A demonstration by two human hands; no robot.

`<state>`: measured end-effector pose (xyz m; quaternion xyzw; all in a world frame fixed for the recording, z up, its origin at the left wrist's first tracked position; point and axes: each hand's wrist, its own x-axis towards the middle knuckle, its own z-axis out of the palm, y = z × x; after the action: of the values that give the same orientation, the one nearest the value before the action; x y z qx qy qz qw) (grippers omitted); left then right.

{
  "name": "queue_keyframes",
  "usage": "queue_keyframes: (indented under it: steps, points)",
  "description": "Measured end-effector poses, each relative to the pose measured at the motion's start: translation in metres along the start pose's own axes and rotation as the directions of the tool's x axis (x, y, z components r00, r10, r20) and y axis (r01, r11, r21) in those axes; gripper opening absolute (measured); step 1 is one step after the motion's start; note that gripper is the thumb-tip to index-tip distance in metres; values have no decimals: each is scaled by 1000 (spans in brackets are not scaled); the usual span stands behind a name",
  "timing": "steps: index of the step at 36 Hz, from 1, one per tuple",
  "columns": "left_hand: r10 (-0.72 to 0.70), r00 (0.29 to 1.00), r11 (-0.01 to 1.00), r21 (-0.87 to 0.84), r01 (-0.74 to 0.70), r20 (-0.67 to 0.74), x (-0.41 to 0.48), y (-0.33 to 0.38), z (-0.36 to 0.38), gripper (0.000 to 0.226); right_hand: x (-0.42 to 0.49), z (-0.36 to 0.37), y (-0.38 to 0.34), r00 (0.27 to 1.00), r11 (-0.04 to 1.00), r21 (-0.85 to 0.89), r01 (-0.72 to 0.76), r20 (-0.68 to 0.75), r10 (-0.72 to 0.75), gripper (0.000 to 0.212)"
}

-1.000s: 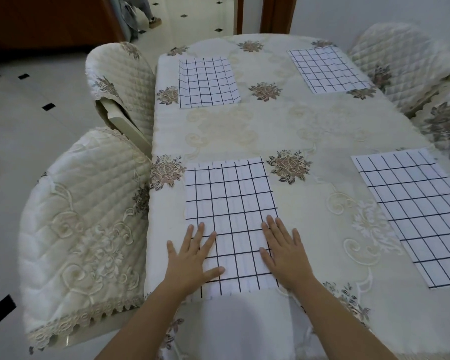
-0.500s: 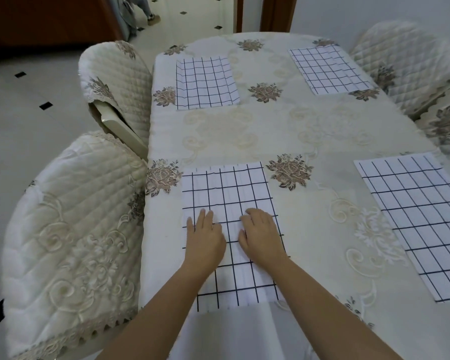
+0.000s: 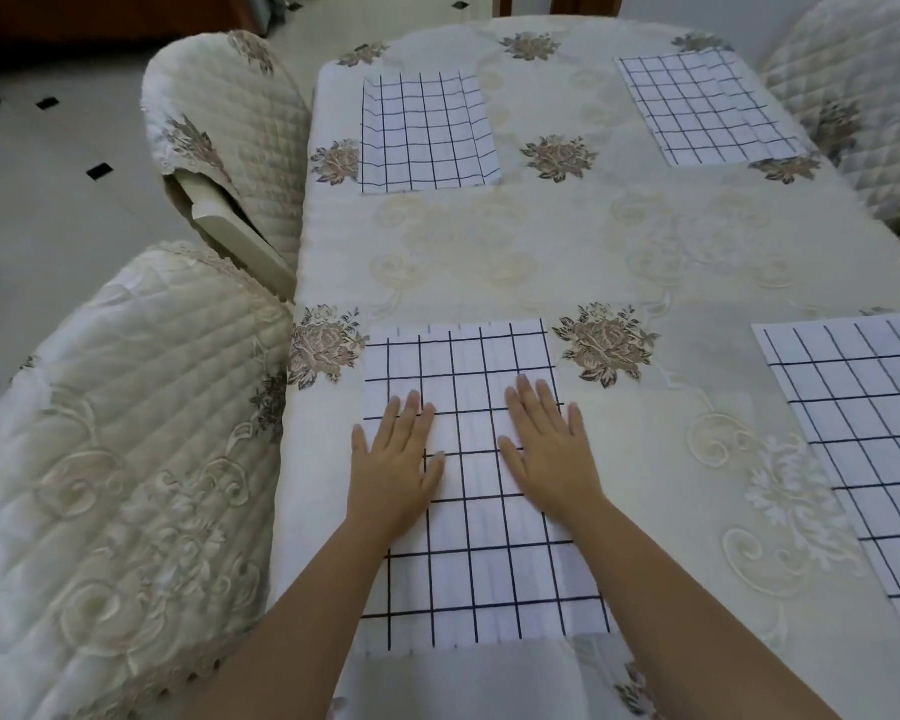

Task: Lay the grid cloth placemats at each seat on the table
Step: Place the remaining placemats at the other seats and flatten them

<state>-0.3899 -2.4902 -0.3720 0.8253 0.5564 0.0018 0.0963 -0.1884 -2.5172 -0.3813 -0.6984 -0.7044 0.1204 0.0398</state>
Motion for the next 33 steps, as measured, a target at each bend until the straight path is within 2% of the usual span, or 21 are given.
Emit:
queue_keyframes:
  steps: [3,6,10,12,16,19,22,28,33]
  points:
    - [-42,999,999,0,42,8,9,-8,0,56,7,-5,9,999,999,20,-45,-12,45,71]
    - [-44,998,998,-43,42,-50,18,-13,-1,53,15,-10,7,994,997,-12,-71,-79,70,60]
    - [-27,976,993,-120,1,-216,38,-17,-9,36,39,-19,6,964,1000,11,-7,-265,10,39]
    - [-46,971,990,-143,12,-234,53,-18,-16,33,55,-26,4,953,999,33,38,-303,-26,36]
    - [-82,976,985,-163,49,-202,84,-23,-27,27,90,-40,-3,961,988,83,131,-254,-107,25]
    - [-91,988,989,-131,75,-122,104,-24,-33,32,110,-47,-8,974,980,112,162,-174,-141,27]
    - [-137,985,980,-160,120,-104,117,-28,-35,34,126,-51,-14,990,988,88,128,-74,-122,35]
    - [-222,974,956,-207,209,-38,134,-32,-43,32,145,-52,-13,998,996,78,53,14,-55,36]
    - [-262,959,958,-94,273,112,150,-31,-54,34,160,-59,-14,987,1000,27,7,163,-12,42]
